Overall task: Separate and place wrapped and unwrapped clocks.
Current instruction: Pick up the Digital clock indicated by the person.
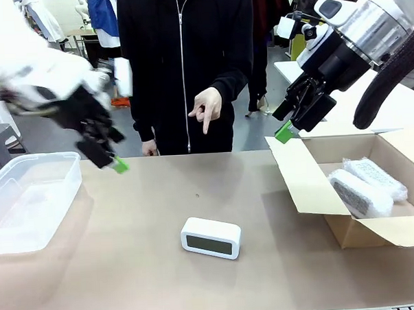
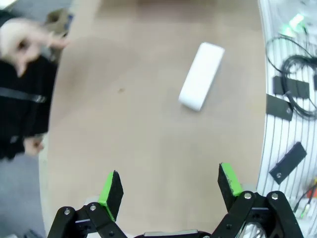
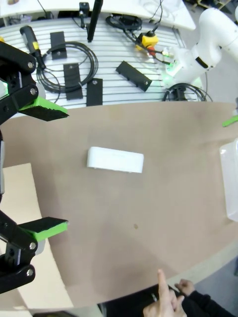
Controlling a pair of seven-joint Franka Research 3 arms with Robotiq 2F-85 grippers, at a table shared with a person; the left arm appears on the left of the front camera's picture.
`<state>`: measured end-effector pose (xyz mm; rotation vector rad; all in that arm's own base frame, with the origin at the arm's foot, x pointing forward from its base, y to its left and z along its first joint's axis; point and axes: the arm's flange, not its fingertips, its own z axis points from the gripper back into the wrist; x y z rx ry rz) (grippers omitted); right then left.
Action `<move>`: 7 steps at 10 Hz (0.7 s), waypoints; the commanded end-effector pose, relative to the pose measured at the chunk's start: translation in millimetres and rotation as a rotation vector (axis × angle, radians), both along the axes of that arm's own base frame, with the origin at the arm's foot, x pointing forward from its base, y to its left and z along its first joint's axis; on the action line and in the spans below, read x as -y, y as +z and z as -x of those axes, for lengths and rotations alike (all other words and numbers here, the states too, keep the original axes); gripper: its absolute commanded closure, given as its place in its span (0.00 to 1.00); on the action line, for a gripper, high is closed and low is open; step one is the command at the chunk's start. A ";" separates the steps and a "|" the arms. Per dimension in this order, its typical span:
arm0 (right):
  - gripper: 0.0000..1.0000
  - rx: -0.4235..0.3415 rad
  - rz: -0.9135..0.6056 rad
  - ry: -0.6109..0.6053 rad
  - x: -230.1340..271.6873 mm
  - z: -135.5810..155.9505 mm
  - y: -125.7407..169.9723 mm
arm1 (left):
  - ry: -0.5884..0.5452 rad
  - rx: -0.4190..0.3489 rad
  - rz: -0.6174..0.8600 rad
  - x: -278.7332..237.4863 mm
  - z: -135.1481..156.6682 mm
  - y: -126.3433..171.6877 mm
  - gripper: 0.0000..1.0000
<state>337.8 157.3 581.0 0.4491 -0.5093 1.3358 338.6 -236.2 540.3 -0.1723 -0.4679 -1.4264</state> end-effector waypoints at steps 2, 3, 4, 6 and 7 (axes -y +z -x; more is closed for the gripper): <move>0.00 -0.015 0.011 -0.007 1.1 0.6 2.2 | -0.374 -0.030 -0.131 62.0 -30.2 -38.0 0.00; 0.00 -0.015 0.011 -0.007 1.1 0.6 2.2 | -0.432 -0.039 -0.065 67.7 -30.7 -49.0 0.00; 0.00 -0.015 0.011 -0.007 1.1 0.6 2.2 | -0.414 -0.087 0.023 61.8 -33.4 -54.5 0.00; 0.00 -0.015 0.011 -0.007 1.1 0.6 2.2 | -0.412 -0.060 -0.059 82.2 -23.8 -63.4 0.00; 0.00 -0.015 0.011 -0.007 1.1 0.6 2.2 | -0.412 -0.060 -0.059 82.2 -23.8 -63.4 0.00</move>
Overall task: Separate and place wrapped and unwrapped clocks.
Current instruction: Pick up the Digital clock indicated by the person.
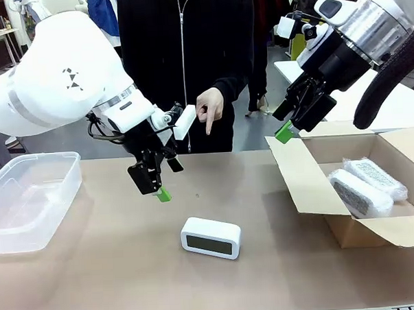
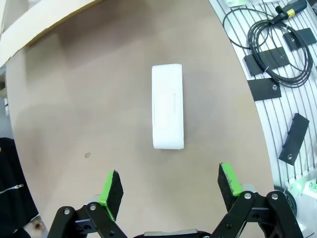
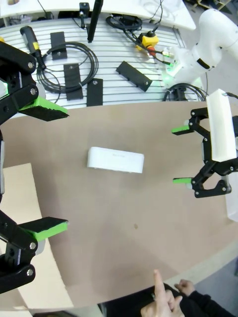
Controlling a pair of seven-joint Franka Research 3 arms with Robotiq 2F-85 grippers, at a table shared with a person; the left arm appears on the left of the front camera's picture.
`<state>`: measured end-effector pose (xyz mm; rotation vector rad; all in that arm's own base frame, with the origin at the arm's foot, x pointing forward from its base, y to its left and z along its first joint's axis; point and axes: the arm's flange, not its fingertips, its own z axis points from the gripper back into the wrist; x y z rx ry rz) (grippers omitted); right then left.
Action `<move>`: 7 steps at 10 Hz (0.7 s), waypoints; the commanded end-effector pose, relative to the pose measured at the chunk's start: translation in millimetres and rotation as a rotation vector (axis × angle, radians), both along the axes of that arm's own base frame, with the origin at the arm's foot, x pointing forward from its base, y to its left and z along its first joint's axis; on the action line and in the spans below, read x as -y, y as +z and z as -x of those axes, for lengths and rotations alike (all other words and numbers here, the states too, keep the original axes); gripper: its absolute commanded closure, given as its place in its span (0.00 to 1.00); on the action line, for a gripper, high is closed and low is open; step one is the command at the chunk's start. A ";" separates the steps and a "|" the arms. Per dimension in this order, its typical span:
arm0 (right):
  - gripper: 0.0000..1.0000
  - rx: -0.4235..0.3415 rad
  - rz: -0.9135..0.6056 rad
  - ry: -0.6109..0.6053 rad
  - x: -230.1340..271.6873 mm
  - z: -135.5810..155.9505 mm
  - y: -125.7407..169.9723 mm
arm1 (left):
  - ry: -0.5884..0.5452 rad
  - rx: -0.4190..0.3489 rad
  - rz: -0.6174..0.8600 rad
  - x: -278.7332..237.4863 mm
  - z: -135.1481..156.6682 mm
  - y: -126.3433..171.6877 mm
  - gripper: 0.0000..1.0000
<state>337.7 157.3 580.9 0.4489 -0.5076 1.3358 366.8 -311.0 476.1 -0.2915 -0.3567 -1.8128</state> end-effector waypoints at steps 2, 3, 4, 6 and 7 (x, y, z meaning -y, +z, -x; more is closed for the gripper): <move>0.00 -0.014 0.010 -0.007 1.1 0.5 2.3 | 0.000 0.000 0.000 0.0 0.0 0.0 0.00; 0.00 -0.014 0.010 -0.007 1.1 0.5 2.3 | 0.060 -0.017 -0.077 18.2 2.6 -2.3 0.00; 0.00 -0.014 0.010 -0.007 1.1 0.5 2.3 | 0.125 -0.014 -0.137 25.4 0.5 -7.8 0.00; 0.00 -0.014 0.010 -0.007 1.1 0.5 2.3 | 0.115 -0.041 -0.124 39.9 -2.8 -25.3 0.00; 0.00 -0.014 0.010 -0.007 1.1 0.5 2.3 | 0.158 -0.090 -0.135 47.6 -3.4 -37.2 0.00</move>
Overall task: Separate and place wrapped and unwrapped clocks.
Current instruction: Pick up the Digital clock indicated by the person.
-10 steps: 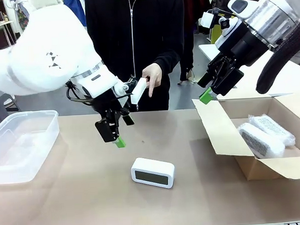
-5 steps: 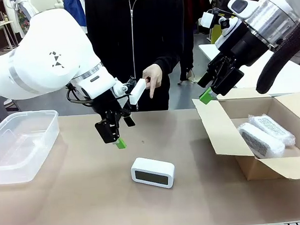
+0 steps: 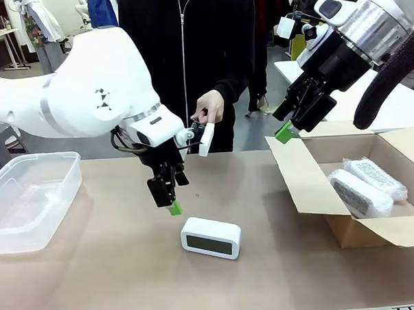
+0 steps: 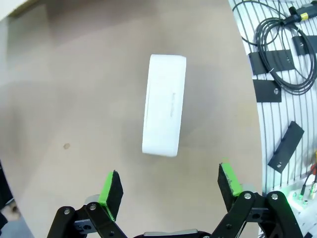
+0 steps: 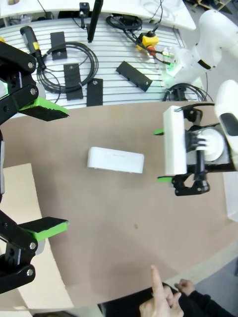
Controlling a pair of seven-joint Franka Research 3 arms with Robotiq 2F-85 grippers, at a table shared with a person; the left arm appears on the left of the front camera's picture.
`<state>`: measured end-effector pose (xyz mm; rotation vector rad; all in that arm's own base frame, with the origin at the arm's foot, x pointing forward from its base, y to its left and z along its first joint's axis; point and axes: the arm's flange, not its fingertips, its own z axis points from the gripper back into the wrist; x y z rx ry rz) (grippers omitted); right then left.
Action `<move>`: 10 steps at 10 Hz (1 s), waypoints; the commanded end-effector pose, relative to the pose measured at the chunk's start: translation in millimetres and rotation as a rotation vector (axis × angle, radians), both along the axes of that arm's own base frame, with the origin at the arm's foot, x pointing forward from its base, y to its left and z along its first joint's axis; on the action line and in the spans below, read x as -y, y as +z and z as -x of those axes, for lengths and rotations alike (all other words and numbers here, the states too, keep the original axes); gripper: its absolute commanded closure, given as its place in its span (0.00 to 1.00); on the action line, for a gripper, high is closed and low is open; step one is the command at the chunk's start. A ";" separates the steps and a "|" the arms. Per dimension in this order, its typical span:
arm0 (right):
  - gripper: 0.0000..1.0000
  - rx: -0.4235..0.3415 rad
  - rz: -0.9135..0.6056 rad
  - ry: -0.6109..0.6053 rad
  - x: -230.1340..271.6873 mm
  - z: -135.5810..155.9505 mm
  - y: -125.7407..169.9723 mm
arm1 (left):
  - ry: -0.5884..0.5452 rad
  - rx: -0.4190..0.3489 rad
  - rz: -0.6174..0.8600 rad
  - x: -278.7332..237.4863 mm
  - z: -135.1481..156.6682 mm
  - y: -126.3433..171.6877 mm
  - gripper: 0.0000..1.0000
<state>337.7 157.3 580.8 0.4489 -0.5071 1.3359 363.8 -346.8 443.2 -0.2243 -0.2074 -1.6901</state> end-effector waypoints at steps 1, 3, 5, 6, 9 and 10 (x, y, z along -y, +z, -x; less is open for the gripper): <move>0.00 -0.014 0.009 -0.008 1.1 0.4 2.3 | 0.042 -0.023 -0.007 14.9 -8.3 -11.7 0.00; 0.00 -0.014 0.009 -0.008 1.1 0.4 2.3 | -0.040 -0.018 -0.014 22.1 -10.7 -28.7 0.00; 0.00 -0.014 0.009 -0.008 1.1 0.4 2.3 | -0.119 -0.036 -0.035 30.4 -12.2 -39.3 0.00; 0.00 -0.014 0.009 -0.008 1.1 0.4 2.3 | -0.133 -0.040 -0.048 37.0 -14.3 -43.9 0.00; 0.00 -0.014 0.009 -0.008 1.1 0.4 2.3 | -0.142 0.007 -0.074 46.9 -17.2 -49.0 0.00; 0.00 -0.014 0.009 -0.008 1.1 0.4 2.3 | -0.160 0.005 -0.060 50.2 -17.2 -51.5 0.00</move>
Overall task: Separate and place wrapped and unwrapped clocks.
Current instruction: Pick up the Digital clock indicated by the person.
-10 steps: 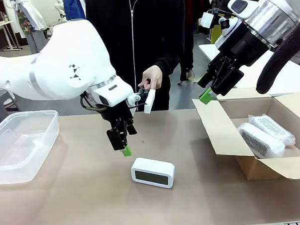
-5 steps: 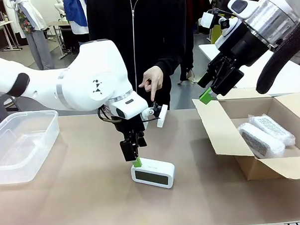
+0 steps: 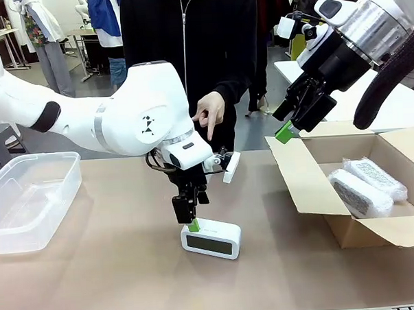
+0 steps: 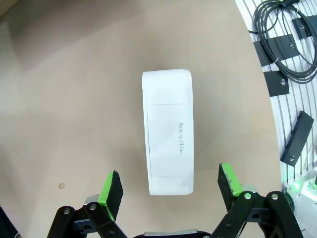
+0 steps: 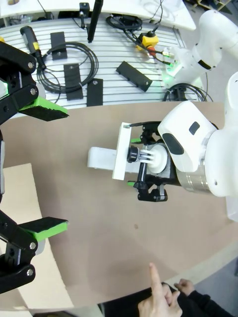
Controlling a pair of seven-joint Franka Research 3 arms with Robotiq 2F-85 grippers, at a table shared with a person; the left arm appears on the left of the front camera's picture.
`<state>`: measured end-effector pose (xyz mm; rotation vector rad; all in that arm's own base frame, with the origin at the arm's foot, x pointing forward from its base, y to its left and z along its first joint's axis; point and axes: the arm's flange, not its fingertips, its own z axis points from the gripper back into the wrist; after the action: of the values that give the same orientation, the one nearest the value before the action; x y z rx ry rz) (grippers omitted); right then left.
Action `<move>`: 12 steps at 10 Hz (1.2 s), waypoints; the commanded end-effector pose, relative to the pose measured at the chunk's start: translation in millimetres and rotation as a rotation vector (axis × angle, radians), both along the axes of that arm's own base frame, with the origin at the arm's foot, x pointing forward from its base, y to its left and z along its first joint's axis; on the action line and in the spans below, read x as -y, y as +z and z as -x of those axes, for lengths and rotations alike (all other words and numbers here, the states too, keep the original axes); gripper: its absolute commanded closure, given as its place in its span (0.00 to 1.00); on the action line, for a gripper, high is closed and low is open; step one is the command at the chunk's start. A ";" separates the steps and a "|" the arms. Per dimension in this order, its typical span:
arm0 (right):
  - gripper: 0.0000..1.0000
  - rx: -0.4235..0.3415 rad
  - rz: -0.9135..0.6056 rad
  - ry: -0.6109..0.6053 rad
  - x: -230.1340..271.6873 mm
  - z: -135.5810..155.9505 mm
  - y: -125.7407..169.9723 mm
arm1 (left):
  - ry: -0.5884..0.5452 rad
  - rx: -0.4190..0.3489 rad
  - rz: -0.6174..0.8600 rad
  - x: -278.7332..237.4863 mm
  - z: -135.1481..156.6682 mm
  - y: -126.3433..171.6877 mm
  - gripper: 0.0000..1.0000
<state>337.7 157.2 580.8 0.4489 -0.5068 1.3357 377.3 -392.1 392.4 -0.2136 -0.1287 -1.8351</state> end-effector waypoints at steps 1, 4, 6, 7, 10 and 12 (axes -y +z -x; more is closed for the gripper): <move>0.00 -0.014 0.009 -0.007 1.0 0.5 2.4 | -0.018 0.025 -0.014 7.3 -5.6 -6.0 0.00; 0.00 -0.014 0.009 -0.007 1.0 0.5 2.4 | -0.042 0.018 -0.029 11.1 -5.7 -20.6 0.00; 0.00 -0.014 0.009 -0.007 1.0 0.5 2.4 | -0.048 0.037 -0.024 14.6 -4.4 -28.3 0.00; 0.00 -0.014 0.009 -0.007 1.0 0.5 2.4 | -0.050 0.055 -0.021 19.0 -3.3 -32.0 0.00; 0.00 -0.014 0.009 -0.007 1.0 0.5 2.4 | -0.065 0.033 -0.032 24.6 -4.8 -43.9 0.00; 0.00 -0.014 0.009 -0.007 1.0 0.5 2.4 | -0.070 0.016 -0.037 27.3 -4.9 -48.4 0.00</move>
<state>337.7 157.2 580.8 0.4489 -0.5068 1.3356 376.9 -414.5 342.5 -0.1879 -0.1011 -1.9039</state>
